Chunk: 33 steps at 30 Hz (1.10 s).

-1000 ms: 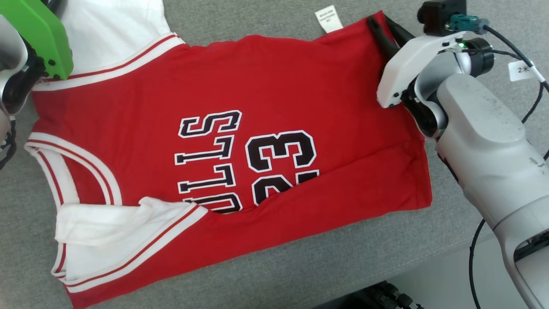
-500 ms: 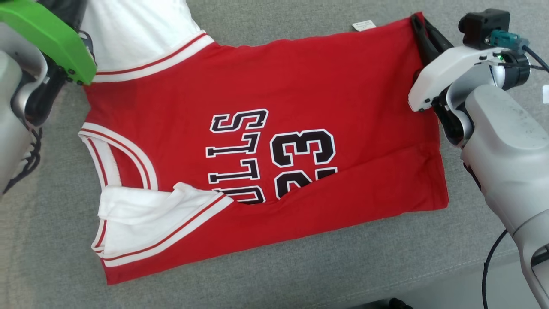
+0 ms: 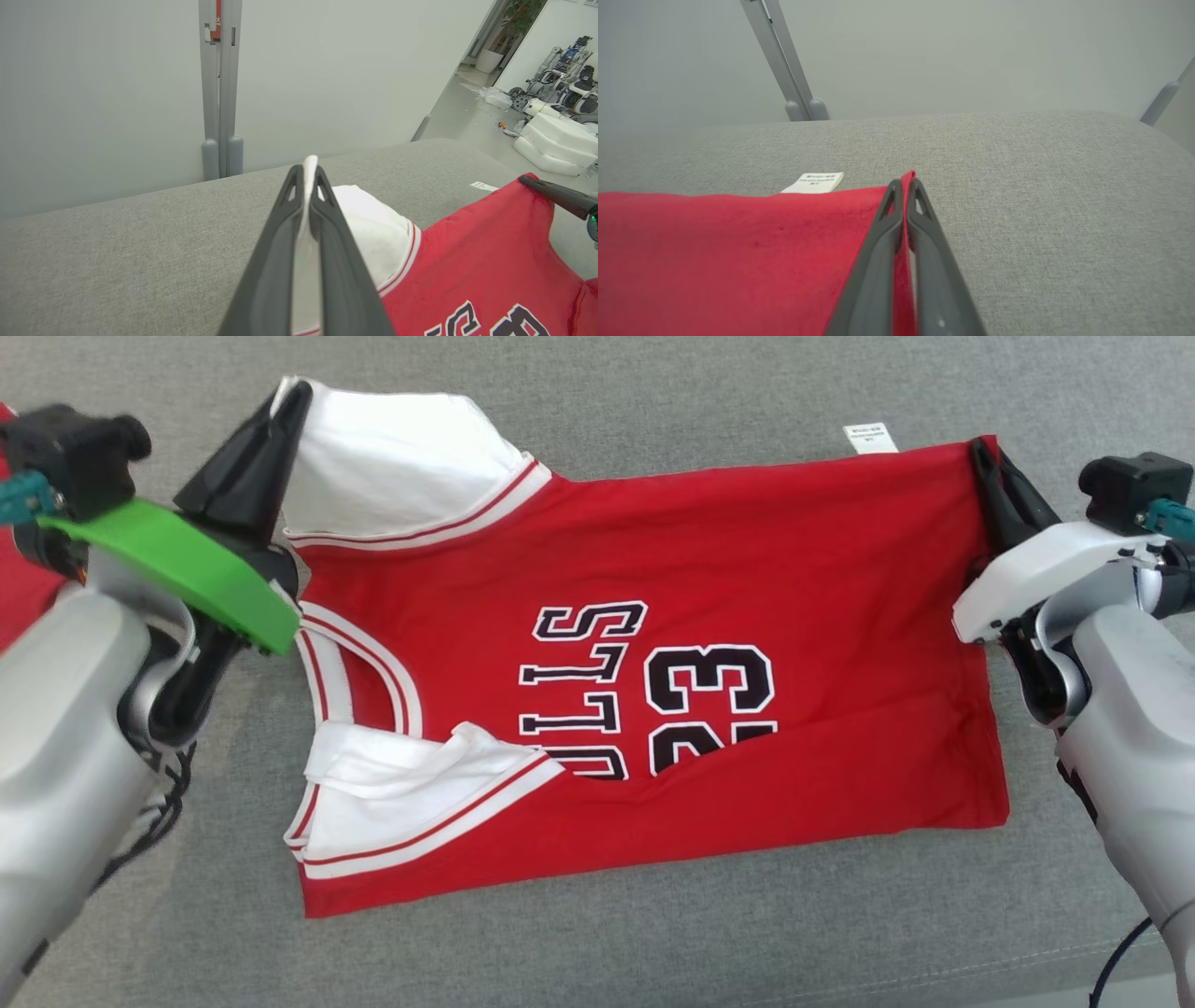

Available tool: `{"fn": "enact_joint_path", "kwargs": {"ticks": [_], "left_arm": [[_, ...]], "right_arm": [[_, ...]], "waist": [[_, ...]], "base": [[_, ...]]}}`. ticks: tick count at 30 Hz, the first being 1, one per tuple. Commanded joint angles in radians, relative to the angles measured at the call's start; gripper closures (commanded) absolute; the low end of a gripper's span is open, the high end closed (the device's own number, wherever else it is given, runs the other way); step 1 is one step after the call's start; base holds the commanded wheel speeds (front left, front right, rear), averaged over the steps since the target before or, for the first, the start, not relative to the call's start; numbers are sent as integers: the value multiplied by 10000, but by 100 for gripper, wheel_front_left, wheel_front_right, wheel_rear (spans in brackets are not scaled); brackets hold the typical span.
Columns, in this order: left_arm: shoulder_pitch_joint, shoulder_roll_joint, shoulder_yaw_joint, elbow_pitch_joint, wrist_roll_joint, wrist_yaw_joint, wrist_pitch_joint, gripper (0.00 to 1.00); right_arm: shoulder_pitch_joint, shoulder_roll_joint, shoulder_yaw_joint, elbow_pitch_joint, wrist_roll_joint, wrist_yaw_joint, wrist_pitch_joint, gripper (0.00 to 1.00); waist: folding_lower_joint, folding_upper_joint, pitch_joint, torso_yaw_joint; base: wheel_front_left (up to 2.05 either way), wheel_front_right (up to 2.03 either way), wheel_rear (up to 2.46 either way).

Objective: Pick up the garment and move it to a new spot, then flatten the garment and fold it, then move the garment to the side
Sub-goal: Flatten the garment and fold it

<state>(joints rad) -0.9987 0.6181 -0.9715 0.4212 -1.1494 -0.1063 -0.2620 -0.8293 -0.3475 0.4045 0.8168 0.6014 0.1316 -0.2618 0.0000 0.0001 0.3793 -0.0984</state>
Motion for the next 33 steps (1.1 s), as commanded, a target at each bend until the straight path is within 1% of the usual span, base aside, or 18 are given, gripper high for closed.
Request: {"fn": "enact_joint_path", "kwargs": {"ticks": [1, 4, 10, 16, 19, 22, 23, 24, 25, 30, 33], "left_arm": [[656, 52, 356, -364, 298, 130, -29, 100], [1846, 90, 1202, -1290, 915, 382, -32, 100], [4174, -331, 2349, -2574, 1611, 725, -31, 100], [6243, -989, 3197, -3046, 2106, 889, -32, 100], [7216, -1435, 3612, -3177, 2273, 827, -34, 100], [7877, -1729, 3874, -3050, 2540, 780, -34, 100], [8076, -1806, 3876, -2962, 2641, 740, -34, 100], [8147, -1902, 3920, -2940, 2731, 703, -34, 75], [8213, -2029, 4053, -2913, 2770, 662, -34, 0], [8444, -2430, 4804, -2717, 3555, 654, -33, 0], [8530, -2737, 5566, -2833, 4208, 670, -35, 0]], "right_arm": [[432, -61, -221, -278, -157, -19, -31, 100], [1259, -105, -786, -984, -421, -19, -32, 100], [3014, 79, -1824, -2265, -690, -19, -35, 100], [4879, 379, -2696, -3389, -758, -19, -34, 100], [5707, 461, -3073, -3828, -767, -19, -36, 100], [6372, 608, -3392, -4096, -657, -19, 92, 100], [6554, 642, -3462, -4190, -638, -19, 159, 86], [6666, 646, -3504, -4299, -653, -19, 161, 58], [6788, 680, -3586, -4379, -612, -19, 221, 0], [7107, 814, -3736, -4779, -661, -19, 313, 0], [7143, 826, -3795, -4959, -768, -19, 381, 0]], "waist": [[0, -1, -323, 324], [0, -1, -510, 496], [0, -1, -912, 764], [0, -1, -1255, 851], [0, -1, -1376, 822], [0, -1, -1448, 838], [0, -1, -1463, 834], [0, -1, -1470, 844], [0, -1, -1476, 853], [0, -1, -1553, 836], [0, -1, -1628, 795]], "base": [[0, 0, 0], [0, 0, 0], [0, 0, 0], [0, 0, 0], [0, 0, 0], [0, 0, 0], [0, 0, 0], [0, 0, 0], [0, 0, 0], [0, 0, 0], [0, 0, 0]]}}
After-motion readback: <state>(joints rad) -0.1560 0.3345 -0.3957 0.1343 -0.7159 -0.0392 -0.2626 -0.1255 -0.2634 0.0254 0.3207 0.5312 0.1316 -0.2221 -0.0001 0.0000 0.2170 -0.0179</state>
